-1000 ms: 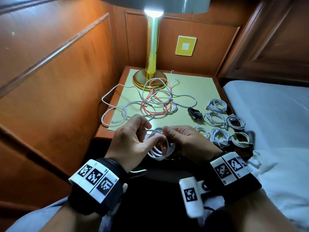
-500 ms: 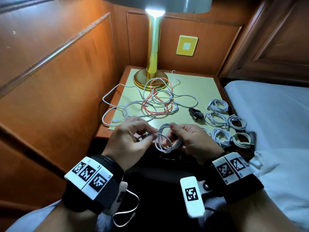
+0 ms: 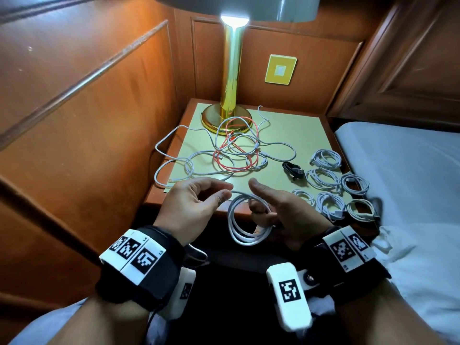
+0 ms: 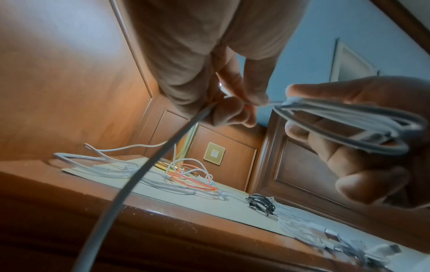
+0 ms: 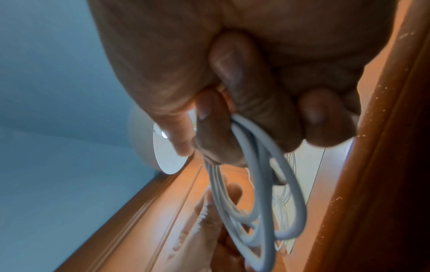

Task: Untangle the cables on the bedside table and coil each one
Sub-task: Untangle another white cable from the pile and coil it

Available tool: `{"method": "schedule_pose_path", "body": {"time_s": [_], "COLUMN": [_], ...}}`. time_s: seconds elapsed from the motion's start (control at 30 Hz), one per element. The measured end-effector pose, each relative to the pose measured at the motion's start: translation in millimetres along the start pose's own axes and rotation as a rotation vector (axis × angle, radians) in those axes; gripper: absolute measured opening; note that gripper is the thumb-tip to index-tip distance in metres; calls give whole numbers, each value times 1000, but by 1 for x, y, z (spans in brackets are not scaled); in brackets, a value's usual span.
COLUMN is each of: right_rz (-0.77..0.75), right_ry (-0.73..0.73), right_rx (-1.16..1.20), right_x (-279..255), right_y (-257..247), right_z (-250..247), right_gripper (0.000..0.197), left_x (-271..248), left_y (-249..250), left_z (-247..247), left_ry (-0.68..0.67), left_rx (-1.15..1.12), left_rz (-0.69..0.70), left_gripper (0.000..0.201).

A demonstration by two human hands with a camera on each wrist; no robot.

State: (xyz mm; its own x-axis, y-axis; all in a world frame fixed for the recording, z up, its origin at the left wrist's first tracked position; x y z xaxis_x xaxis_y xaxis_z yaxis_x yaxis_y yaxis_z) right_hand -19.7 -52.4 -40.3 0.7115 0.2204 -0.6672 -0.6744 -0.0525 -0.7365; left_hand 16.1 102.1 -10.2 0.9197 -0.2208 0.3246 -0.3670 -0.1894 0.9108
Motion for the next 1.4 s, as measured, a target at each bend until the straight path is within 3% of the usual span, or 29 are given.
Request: {"method": "schedule_pose_path", "body": {"time_s": [0.2,0.3,0.53,0.8,1.0,1.07,1.2,1.4], "right_rz": [-123,-169,-181,-81,-200,-235,-300,-374], "right_ry": [15,50,111,-54,60,71,59,62], "right_rx": [98,139,150,156,207,247,288,219], "right_x": [-2,2,13,13,8,5,0,-2], "right_y": [-9,-9,-6,0,-10,-14,-21,-26], "right_z": [-8,-12,-9,3,-8,-14,-14,-6], "right_gripper": [41,45,35,25,25,24,25,24], "left_x": [-3,-6,-4,1,0,2,5,-2], "left_y": [-2,-3,-5,-1,-1,-4,-2,-16], "left_z": [15,26,20,3,8,0,-19,-15], "left_ry": [-87,-132,-65,6,-13,-16,110,245], "left_rx": [-174,-228,-176,-74,-205,-99,105,-176], "left_rz": [-77,-107,-47,40,-53,-13,90,-131], "left_gripper": [7,26,11,9,10,18,12,8]}}
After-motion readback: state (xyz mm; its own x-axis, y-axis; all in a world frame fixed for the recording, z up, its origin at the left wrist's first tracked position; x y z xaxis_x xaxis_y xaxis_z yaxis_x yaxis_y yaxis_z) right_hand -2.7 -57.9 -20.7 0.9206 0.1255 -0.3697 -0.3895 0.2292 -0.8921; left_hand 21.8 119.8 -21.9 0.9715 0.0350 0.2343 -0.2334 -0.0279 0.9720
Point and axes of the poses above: each hand's wrist, its own x-axis towards the middle knuckle, its own z-axis out of the palm, y = z × x, the point moved 9 cm from there along x, towards the middle knuckle, and after that the axes turned 14 degrees about z, right-handed, at the moved point
